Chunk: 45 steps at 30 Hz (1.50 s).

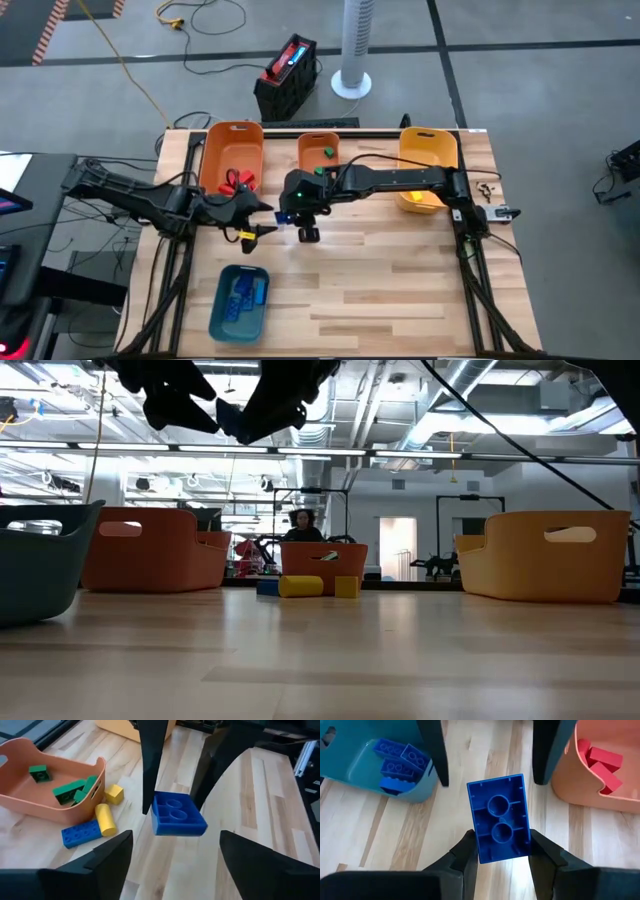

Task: Sort blocks
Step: Put the blue game piece into the blue bin

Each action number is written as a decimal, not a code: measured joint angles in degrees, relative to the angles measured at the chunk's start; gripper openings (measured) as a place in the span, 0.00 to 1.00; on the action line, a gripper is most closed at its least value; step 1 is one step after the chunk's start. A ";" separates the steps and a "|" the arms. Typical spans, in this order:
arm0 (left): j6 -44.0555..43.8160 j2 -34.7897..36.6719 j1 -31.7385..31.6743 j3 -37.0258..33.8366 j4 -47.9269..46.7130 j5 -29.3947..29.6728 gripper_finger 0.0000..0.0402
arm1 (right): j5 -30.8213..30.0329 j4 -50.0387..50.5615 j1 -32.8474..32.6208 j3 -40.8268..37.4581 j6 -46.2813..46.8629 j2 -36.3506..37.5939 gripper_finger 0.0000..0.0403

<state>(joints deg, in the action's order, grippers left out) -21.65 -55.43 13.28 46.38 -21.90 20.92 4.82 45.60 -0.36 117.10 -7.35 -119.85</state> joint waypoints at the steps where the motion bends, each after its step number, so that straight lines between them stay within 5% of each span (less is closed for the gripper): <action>1: 0.01 -0.05 0.00 0.01 -0.01 0.28 0.74 | -0.02 -0.21 -0.01 0.00 -0.01 0.00 0.36; 12: 10.25 -4.33 0.04 0.04 6.41 0.62 0.77 | 0.00 -3.94 -0.84 0.00 1.01 0.00 0.36; 25: 10.29 -4.55 0.20 0.04 6.21 1.01 0.34 | 0.04 -0.81 -0.81 0.00 3.04 0.00 0.36; 35: 6.89 -3.73 0.22 0.06 4.75 -0.33 0.34 | 1.49 1.11 -0.46 0.02 4.34 0.00 0.45; 40: -2.20 -0.88 0.21 5.03 -8.03 -8.19 0.34 | 1.57 7.14 1.04 0.04 4.34 1.22 0.59; 45: -17.69 0.80 0.80 11.34 -22.16 -31.29 0.34 | 1.52 12.08 3.15 0.04 3.29 1.95 0.66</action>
<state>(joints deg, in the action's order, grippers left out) -39.34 -54.63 14.08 57.72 -44.05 -10.36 6.34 57.68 2.79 117.14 -4.06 -117.91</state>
